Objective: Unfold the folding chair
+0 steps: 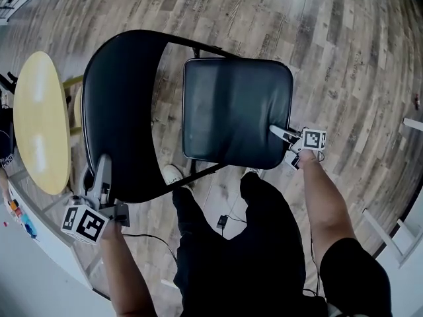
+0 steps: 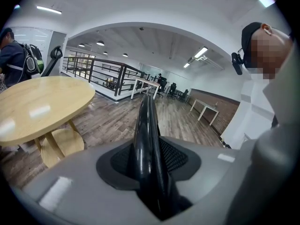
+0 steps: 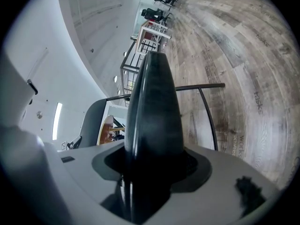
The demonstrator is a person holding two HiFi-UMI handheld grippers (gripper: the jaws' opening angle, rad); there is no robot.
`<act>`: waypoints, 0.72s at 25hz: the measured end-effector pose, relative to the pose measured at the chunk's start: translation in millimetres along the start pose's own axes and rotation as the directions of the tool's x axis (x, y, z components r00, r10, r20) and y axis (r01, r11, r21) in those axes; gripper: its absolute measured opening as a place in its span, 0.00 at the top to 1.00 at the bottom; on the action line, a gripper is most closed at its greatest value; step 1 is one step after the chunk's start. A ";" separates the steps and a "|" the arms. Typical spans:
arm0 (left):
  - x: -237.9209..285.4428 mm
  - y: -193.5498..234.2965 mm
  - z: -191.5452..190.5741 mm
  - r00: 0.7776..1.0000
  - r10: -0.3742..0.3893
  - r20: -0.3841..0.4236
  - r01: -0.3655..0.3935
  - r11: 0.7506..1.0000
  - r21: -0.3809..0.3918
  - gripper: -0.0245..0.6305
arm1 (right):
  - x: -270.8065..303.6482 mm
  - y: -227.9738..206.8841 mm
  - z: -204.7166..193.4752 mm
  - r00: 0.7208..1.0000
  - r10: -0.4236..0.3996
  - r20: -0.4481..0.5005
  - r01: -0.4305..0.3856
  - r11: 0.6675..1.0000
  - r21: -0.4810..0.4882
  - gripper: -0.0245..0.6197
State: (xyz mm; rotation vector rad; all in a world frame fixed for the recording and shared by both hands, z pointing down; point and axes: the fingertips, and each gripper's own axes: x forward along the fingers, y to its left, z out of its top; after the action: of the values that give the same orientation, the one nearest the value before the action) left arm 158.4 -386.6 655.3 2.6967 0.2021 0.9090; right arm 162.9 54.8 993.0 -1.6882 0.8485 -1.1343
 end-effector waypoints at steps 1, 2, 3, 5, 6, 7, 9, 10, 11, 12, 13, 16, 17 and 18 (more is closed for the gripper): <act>0.7 0.7 -2.1 1.000 0.001 -0.001 -0.001 1.000 -0.003 0.74 | -1.5 -3.1 -1.0 1.000 0.005 -0.001 -0.005 1.000 0.004 0.58; 2.0 0.7 -3.8 1.000 0.001 -0.002 -0.001 1.000 -0.005 0.74 | -4.0 -9.4 -2.8 1.000 0.003 0.002 -0.003 1.000 0.027 0.58; 4.1 0.0 -4.9 1.000 -0.001 -0.001 0.001 1.000 -0.006 0.74 | -6.0 -15.2 -3.0 1.000 0.002 0.004 -0.002 0.999 0.040 0.58; 8.9 -3.9 -4.9 1.000 -0.007 0.001 0.007 1.000 -0.006 0.74 | -6.1 -18.5 3.7 1.000 0.021 -0.001 -0.021 1.000 -0.003 0.58; 10.6 -7.1 -4.8 1.000 -0.010 0.001 0.010 1.000 -0.005 0.74 | -6.4 -20.0 5.9 0.999 0.032 -0.003 -0.032 0.999 -0.017 0.58; 11.8 -11.0 -4.9 1.000 -0.012 -0.001 0.012 1.000 -0.003 0.74 | -8.0 -23.8 5.6 0.999 0.039 -0.002 -0.039 0.999 -0.005 0.58; 13.5 -20.3 -6.1 1.000 -0.014 -0.003 0.014 1.000 0.002 0.74 | -12.8 -31.5 4.2 0.999 0.041 0.004 -0.041 0.999 0.027 0.58; 14.8 -25.1 -7.5 1.000 -0.013 -0.003 0.013 1.000 0.006 0.74 | -15.0 -33.4 5.6 0.999 0.040 0.001 -0.040 0.999 0.017 0.58; 16.5 -29.9 -9.5 1.000 -0.011 -0.004 0.011 1.000 0.010 0.75 | -17.3 -36.1 7.0 0.999 0.039 -0.002 -0.039 0.999 0.004 0.58; 18.3 -34.5 -11.9 1.000 -0.009 -0.005 0.009 1.000 0.015 0.75 | -19.5 -40.1 7.6 0.999 0.039 -0.003 -0.039 0.999 -0.001 0.58; 19.8 -38.6 -14.2 1.000 -0.007 -0.006 0.007 1.000 0.019 0.75 | -21.4 -44.3 7.4 0.999 0.040 -0.003 -0.040 0.999 -0.002 0.58; 20.8 -48.0 -16.8 1.000 -0.004 -0.008 0.004 1.000 0.028 0.75 | -25.1 -53.9 5.5 1.000 0.031 0.000 -0.031 1.000 0.001 0.57; 20.5 -50.6 -16.8 1.000 -0.006 -0.009 0.006 1.000 0.030 0.75 | -25.5 -55.1 5.2 0.999 0.032 0.003 -0.032 0.999 0.002 0.57; 20.2 -52.7 -16.6 1.000 -0.008 -0.009 0.008 0.999 0.031 0.75 | -25.2 -55.5 5.2 0.999 0.038 0.006 -0.038 0.999 0.002 0.57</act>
State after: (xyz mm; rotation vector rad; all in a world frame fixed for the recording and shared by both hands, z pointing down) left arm 162.1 -328.3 662.9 2.7189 0.2305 0.9229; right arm 162.2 98.4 1035.9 -1.6660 0.8724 -1.1038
